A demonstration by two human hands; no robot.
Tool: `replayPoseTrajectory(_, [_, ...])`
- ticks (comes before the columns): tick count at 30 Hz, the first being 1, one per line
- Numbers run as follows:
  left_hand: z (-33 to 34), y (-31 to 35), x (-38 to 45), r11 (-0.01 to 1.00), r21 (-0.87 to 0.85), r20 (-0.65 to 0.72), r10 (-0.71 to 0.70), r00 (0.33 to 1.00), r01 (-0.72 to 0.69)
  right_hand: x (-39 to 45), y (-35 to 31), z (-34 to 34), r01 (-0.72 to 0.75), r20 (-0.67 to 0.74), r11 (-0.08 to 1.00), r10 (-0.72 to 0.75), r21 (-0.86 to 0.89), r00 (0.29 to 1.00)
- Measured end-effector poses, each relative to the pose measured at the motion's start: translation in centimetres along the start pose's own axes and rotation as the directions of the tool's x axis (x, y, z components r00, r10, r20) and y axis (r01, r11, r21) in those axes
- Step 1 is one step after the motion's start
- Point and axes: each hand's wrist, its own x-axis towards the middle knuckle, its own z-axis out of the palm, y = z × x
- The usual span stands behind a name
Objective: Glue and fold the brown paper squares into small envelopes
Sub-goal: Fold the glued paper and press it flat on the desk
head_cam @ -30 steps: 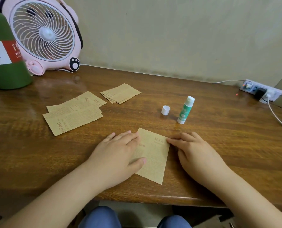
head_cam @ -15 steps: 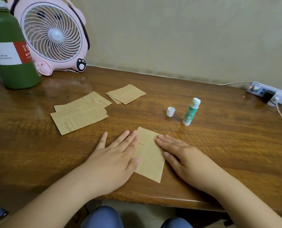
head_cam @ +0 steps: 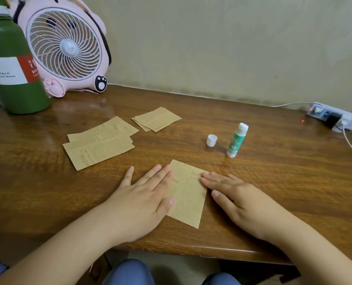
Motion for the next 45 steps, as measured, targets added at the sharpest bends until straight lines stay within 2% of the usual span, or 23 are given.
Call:
replayPoseTrajectory(1, [-0.1, 0.0, 0.0, 1.000, -0.001, 0.003, 0.003, 1.000, -0.003, 0.0, -0.4, -0.1, 0.029, -0.004, 0.999, -0.029, -0.029, 1.000])
replayPoseTrajectory(3, [-0.2, 0.0, 0.1, 1.000, 0.000, 0.015, 0.011, 1.000, -0.011, -0.3, -2.1, 0.2, 0.156, 0.004, 0.987, -0.156, 0.030, 0.988])
replayPoseTrajectory(6, [-0.7, -0.6, 0.3, 0.998, 0.029, 0.075, 0.046, 0.996, -0.048, -0.9, -3.4, 0.9, 0.292, 0.122, 0.950, -0.305, 0.110, 0.945])
replayPoseTrajectory(9, [-1.4, -1.6, 0.8, 0.996, 0.057, 0.147, 0.058, 0.987, -0.067, -1.2, -1.6, 0.8, 0.201, 0.087, 0.977, -0.208, 0.075, 0.974])
replayPoseTrajectory(13, [-1.8, -2.5, 1.9, 0.993, 0.026, 0.154, 0.112, 0.982, -0.117, -1.0, -1.0, 0.1, 0.085, 0.049, 0.995, -0.087, 0.052, 0.995])
replayPoseTrajectory(15, [-1.7, -2.7, 2.3, 0.989, 0.015, 0.062, 0.143, 0.988, -0.144, -0.7, -1.3, 0.0, 0.063, 0.006, 0.996, -0.064, 0.069, 0.998])
replayPoseTrajectory(17, [-1.2, -2.7, 2.3, 0.989, 0.004, -0.135, 0.149, 0.980, -0.149, -0.1, -1.2, 0.0, 0.041, -0.008, 0.999, -0.040, 0.034, 0.999])
replayPoseTrajectory(20, [-1.0, -1.3, 0.7, 0.971, -0.082, -0.366, 0.182, 0.913, -0.226, 0.5, -1.1, 0.4, -0.004, 0.032, 0.999, 0.006, -0.048, 0.999])
replayPoseTrajectory(22, [-0.9, -0.3, -1.2, 0.969, 0.019, -0.393, 0.232, 0.890, -0.245, 0.3, -1.6, 0.8, 0.032, 0.049, 0.997, -0.029, -0.069, 0.998])
replayPoseTrajectory(25, [1.1, -1.1, -3.9, 0.944, -0.008, -0.341, 0.309, 0.888, -0.331, -0.3, -2.7, 1.1, 0.132, 0.043, 0.991, -0.131, -0.031, 0.990])
replayPoseTrajectory(28, [2.5, -2.8, -5.7, 0.937, 0.037, -0.367, 0.335, 0.868, -0.346, 0.0, -3.8, 1.0, 0.179, 0.009, 0.976, -0.182, 0.126, 0.983])
replayPoseTrajectory(29, [2.7, -3.0, -5.9, 0.932, -0.006, -0.412, 0.327, 0.850, -0.362, 0.3, -4.1, 1.0, 0.192, -0.013, 0.965, -0.192, 0.177, 0.981])
replayPoseTrajectory(31, [2.7, -3.2, -6.5, 0.903, -0.139, -0.553, 0.269, 0.788, -0.406, 0.9, -4.7, 0.7, 0.192, -0.095, 0.944, -0.172, 0.270, 0.980])
replayPoseTrajectory(32, [2.2, -3.1, -6.8, 0.879, -0.231, -0.620, 0.197, 0.760, -0.416, 1.4, -5.0, 0.4, 0.171, -0.133, 0.934, -0.135, 0.314, 0.982])
replayPoseTrajectory(34, [0.2, -2.7, -7.4, 0.805, -0.491, -0.662, -0.098, 0.743, -0.332, 2.7, -5.4, 0.0, 0.139, -0.222, 0.921, -0.059, 0.364, 0.973])
replayPoseTrajectory(36, [-1.7, -3.4, -6.6, 0.599, -0.771, -0.568, -0.491, 0.661, -0.218, 4.6, -5.5, -0.2, 0.085, -0.288, 0.922, 0.029, 0.378, 0.957])
replayPoseTrajectory(37, [-2.3, -4.5, -5.7, 0.502, -0.842, -0.508, -0.617, 0.601, -0.196, 5.7, -5.6, -0.2, 0.033, -0.276, 0.924, 0.080, 0.382, 0.958])
replayPoseTrajectory(40, [-4.0, -8.7, -2.2, 0.457, -0.882, -0.454, -0.753, 0.476, -0.119, 9.6, -5.5, 0.3, -0.095, -0.188, 0.952, 0.154, 0.291, 0.970])
replayPoseTrajectory(45, [-3.6, -11.3, 2.4, 0.561, -0.799, -0.441, -0.793, 0.421, 0.218, 15.6, -5.2, 0.9, -0.166, -0.112, 0.975, 0.183, 0.147, 0.977])
